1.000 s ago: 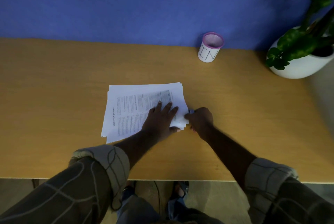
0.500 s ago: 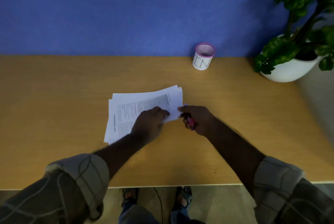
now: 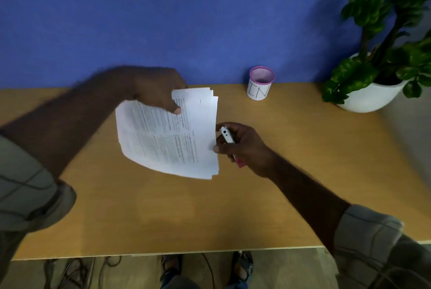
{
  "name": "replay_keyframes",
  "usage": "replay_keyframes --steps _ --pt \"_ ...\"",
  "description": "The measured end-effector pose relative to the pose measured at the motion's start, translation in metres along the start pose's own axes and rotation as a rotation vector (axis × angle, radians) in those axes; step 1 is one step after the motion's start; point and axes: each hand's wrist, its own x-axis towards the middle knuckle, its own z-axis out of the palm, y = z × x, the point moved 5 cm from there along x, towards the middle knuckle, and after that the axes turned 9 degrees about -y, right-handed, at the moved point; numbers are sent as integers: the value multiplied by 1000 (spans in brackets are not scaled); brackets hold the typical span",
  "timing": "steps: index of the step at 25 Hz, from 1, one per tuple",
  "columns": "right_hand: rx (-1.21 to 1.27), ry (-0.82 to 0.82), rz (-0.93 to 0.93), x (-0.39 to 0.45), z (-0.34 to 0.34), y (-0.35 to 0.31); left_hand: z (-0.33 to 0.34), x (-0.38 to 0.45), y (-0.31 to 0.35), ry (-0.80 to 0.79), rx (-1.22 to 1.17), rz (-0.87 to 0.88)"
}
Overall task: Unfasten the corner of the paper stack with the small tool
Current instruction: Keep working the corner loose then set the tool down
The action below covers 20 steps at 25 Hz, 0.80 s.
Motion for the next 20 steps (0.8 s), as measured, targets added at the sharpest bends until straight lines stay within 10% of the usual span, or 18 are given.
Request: replay_keyframes --steps 4,11,20 --pt "329 48 166 1 6 35 -2 24 7 -117 -2 -31" --pt "208 533 650 -44 -16 122 127 106 7 322 21 -197" --pt "-135 746 520 -60 -52 126 266 121 15 383 -142 -130"
